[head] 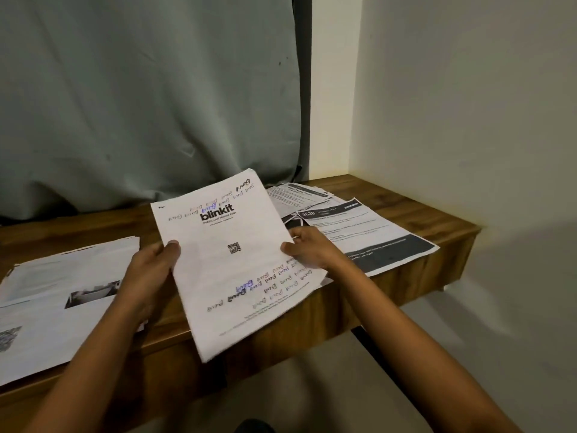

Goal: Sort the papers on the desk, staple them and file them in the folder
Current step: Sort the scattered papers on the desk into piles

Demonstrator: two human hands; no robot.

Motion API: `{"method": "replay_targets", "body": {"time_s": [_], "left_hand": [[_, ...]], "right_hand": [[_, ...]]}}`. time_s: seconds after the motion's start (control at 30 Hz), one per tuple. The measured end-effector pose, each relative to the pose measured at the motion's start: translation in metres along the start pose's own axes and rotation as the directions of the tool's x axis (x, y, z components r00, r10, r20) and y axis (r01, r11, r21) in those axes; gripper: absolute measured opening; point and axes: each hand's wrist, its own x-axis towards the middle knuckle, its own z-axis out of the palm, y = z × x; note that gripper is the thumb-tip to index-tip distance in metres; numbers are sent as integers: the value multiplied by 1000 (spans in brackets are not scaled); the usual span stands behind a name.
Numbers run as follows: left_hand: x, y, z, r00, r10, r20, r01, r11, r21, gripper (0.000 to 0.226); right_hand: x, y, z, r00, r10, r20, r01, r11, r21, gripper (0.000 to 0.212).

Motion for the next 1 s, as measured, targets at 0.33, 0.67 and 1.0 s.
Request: {"method": "replay_targets", "body": {"time_s": [0.33,0.67,1.0], "left_hand": [[5,-48,29,872,154,465,-474,503,723,82],[10,-53,32,893,60,447,-423,451,786,76],[12,-30,40,959,177,223,-268,823,500,78]], "right_hand": [[20,63,-100,863,240,-445,-222,971,93,19],[29,67,-106,850,289,-441,-328,944,-14,13],[52,28,-23,973,160,-164,-201,940,-275,11]]}}
